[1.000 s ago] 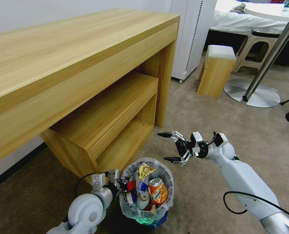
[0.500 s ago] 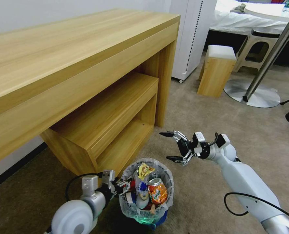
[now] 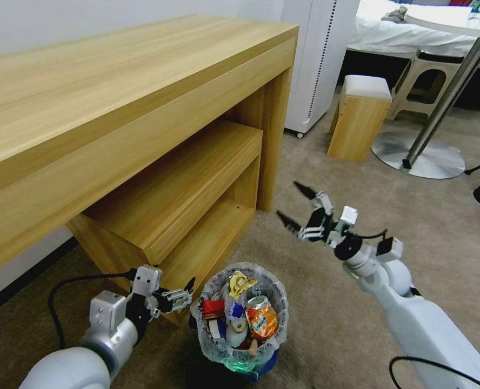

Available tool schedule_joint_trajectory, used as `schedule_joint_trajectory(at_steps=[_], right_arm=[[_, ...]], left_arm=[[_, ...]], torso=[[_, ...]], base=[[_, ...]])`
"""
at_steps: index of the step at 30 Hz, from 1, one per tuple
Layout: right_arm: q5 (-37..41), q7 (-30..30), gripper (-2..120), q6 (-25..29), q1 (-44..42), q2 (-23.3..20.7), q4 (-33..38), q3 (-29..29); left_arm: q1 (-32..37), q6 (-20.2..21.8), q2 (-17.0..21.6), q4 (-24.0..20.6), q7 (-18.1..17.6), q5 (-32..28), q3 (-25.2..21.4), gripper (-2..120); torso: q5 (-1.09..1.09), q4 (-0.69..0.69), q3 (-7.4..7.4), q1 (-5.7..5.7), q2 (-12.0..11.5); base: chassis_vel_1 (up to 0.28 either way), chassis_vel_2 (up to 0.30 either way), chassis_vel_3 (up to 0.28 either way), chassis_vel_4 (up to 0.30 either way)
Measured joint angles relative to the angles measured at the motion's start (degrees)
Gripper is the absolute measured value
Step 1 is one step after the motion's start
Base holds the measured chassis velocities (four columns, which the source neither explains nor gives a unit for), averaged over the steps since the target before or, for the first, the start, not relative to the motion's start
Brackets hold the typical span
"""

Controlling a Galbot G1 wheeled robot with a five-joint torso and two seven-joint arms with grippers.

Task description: Pick up the trash bin and place the garbage on the floor into it.

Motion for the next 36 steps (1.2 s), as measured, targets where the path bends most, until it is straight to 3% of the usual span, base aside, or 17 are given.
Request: schedule_joint_trajectory(at_steps=[2,6,10,11,17,27,33,36], right_arm=[[-0.72,-0.95,100,0.11,-1.39,-0.25,0.7,1.77],[-1.79,1.24,100,-0.11,-3.16,-0.55,2.51,3.17],[-6.55,8.29,100,-2.28,-8.35,-1.35,6.56,6.56],[-6.55,8.29,100,-2.28,-8.35,-1.35,6.56,6.56],[-9.25,14.74,100,0.66,-13.24,-1.59,6.18,8.26],[-10.66,14.87,100,3.04,-14.57,-1.17,4.82,8.34],[-11.19,15.34,100,4.32,-14.36,-0.29,3.02,7.06],[-12.21,18.5,100,4.67,-15.33,0.13,2.62,6.53]], left_arm=[[0.65,0.66,0.07,0.02,-0.12,-2.49,0.36,100],[1.76,0.65,0.24,0.09,0.95,-1.64,-0.43,100],[5.82,-0.34,0.86,0.23,3.1,5.31,-8.43,100],[5.82,-0.34,0.86,0.23,3.1,5.31,-8.43,100],[12.09,-1.03,0.53,0.34,2.57,10.9,-16.7,100],[16.29,-0.71,0.74,0.4,3.46,14.37,-23.74,100],[15.79,-4.06,-2.28,0.42,4.26,18.8,-27.94,100],[14.14,-7.4,-6.75,0.45,4.81,19.33,-28.97,100]], torso=[[0.0,0.0,0.0,0.0,0.0],[0.01,0.01,0.0,0.0,0.0],[0.0,-0.01,0.0,0.0,0.0],[0.0,-0.01,0.0,0.0,0.0],[0.01,0.0,0.0,0.0,0.0],[0.0,0.0,0.01,0.0,0.0],[0.0,-0.01,0.0,0.0,-0.01],[0.01,0.0,0.01,0.0,-0.01]], base=[[0.0,0.0,0.0,0.0],[0.0,0.0,0.0,0.0],[0.0,0.0,0.0,0.0],[0.0,0.0,0.0,0.0],[0.0,0.0,0.0,0.0],[0.0,0.0,0.0,0.0],[0.0,0.0,0.0,0.0],[0.0,0.0,0.0,0.0]])
